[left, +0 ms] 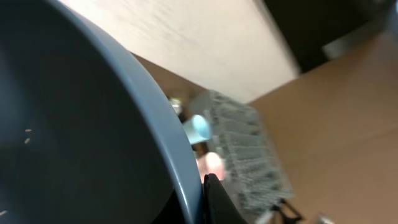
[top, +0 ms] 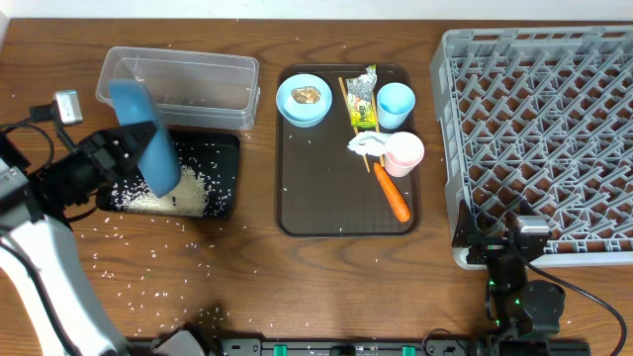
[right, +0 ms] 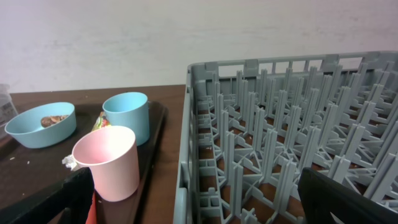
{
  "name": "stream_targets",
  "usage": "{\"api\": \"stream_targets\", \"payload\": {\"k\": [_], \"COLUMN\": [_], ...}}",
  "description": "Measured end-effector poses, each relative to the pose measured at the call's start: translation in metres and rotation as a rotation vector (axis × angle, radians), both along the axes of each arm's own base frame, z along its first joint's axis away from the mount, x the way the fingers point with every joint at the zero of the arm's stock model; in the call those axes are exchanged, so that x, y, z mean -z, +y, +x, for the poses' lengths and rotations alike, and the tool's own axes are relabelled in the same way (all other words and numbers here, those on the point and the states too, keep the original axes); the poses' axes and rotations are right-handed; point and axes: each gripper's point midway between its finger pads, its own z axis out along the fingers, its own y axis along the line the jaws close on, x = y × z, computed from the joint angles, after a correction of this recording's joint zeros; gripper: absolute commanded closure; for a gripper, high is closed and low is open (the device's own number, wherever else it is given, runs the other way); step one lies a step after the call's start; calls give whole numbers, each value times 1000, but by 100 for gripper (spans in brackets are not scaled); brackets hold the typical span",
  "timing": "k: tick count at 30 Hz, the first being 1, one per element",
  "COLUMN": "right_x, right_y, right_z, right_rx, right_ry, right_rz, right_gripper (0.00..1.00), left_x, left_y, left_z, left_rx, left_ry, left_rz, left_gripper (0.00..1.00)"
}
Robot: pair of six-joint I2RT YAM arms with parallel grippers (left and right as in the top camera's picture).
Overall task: Sort waste into correct bins and load items into the dishwasher rack
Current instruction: 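Shake the tilted blue plate again over the black tray with the left gripper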
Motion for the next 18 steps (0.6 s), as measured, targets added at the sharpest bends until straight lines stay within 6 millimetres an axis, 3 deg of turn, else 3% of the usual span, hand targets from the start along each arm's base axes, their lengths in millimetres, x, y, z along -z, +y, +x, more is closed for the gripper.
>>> {"api": "stream_targets", "payload": {"k": [8, 18], "right_x": [0, 0], "right_y": [0, 0], "right_z": [0, 0], "right_rx": [0, 0], "right_ry": [0, 0], "right_rz": [0, 0], "right_gripper": [1, 1], "left_x": [48, 40], "left_y": [8, 8], "left_z": [14, 14], "left_rx": [36, 43], "left_ry": [240, 216], "left_rz": [-301, -314], "left_gripper": [94, 94]}}
